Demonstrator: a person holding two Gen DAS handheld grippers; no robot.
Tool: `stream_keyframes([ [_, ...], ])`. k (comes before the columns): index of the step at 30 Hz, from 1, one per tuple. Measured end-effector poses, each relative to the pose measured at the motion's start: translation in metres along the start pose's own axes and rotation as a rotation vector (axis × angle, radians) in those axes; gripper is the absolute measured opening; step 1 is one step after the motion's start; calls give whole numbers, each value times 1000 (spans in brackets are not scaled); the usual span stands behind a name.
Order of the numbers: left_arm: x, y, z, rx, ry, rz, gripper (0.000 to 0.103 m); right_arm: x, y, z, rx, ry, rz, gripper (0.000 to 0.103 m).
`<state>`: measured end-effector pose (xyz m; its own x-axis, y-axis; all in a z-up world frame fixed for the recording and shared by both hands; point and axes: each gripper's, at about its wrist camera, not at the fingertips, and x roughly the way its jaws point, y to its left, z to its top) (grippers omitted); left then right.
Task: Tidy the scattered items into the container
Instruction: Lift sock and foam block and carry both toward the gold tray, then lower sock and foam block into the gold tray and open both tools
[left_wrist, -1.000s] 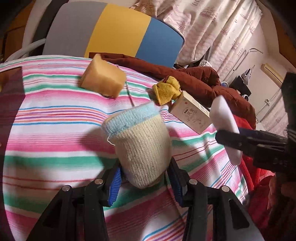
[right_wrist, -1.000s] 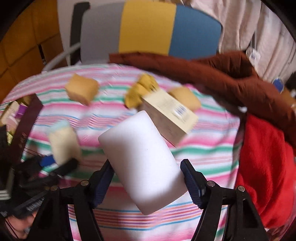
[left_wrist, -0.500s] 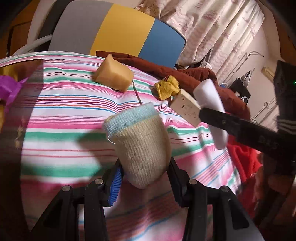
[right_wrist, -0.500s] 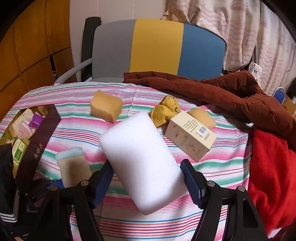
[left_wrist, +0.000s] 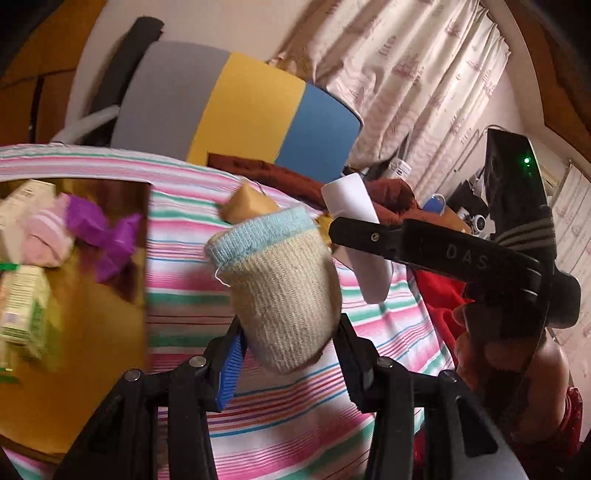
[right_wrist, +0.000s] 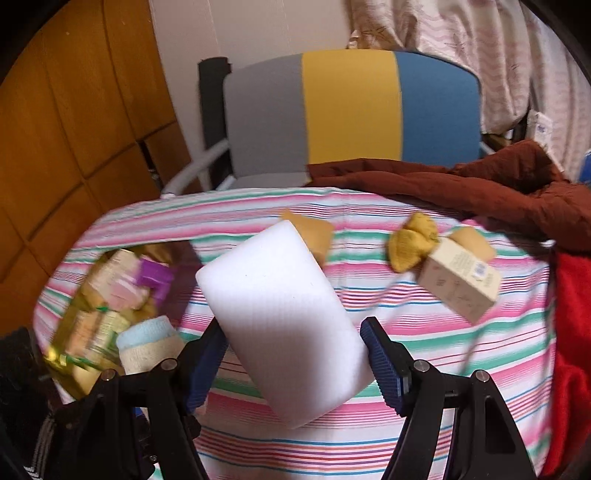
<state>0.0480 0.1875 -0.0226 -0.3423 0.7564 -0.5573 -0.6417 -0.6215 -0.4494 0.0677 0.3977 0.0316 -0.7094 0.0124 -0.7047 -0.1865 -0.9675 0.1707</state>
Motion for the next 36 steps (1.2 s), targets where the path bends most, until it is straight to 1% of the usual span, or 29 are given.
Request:
stream_keyframes([
  [4, -21, 24, 1, -14, -24, 59, 47, 7, 28, 2, 13, 10, 79, 74],
  [7, -32, 47, 2, -55, -13, 92, 47, 17, 50, 5, 19, 34, 136, 74],
  [11, -33, 82, 2, -109, 67, 134, 47, 35, 78, 6, 59, 78, 233, 74],
  [13, -30, 93, 0, -107, 120, 146, 47, 46, 90, 7, 87, 106, 283, 74],
  [17, -24, 102, -3, -93, 192, 154, 47, 76, 113, 6, 157, 175, 367, 74],
  [20, -20, 107, -8, -82, 235, 174, 47, 90, 125, 6, 166, 197, 371, 76],
  [21, -19, 109, -9, -87, 244, 182, 48, 95, 130, 7, 161, 197, 366, 77],
  [22, -20, 109, -11, -94, 249, 185, 52, 98, 132, 8, 158, 200, 360, 78],
  [25, -25, 113, -14, -135, 258, 181, 58, 114, 138, 10, 156, 230, 354, 80],
  [27, -29, 113, -14, -138, 252, 187, 58, 121, 140, 9, 158, 247, 345, 81],
  [32, -42, 112, -15, -157, 225, 208, 58, 119, 137, 7, 174, 234, 370, 92],
  [34, -51, 108, -15, -157, 199, 206, 58, 115, 137, 8, 159, 221, 360, 94],
  [36, -58, 104, -15, -145, 172, 223, 58, 110, 136, 8, 149, 206, 361, 94],
])
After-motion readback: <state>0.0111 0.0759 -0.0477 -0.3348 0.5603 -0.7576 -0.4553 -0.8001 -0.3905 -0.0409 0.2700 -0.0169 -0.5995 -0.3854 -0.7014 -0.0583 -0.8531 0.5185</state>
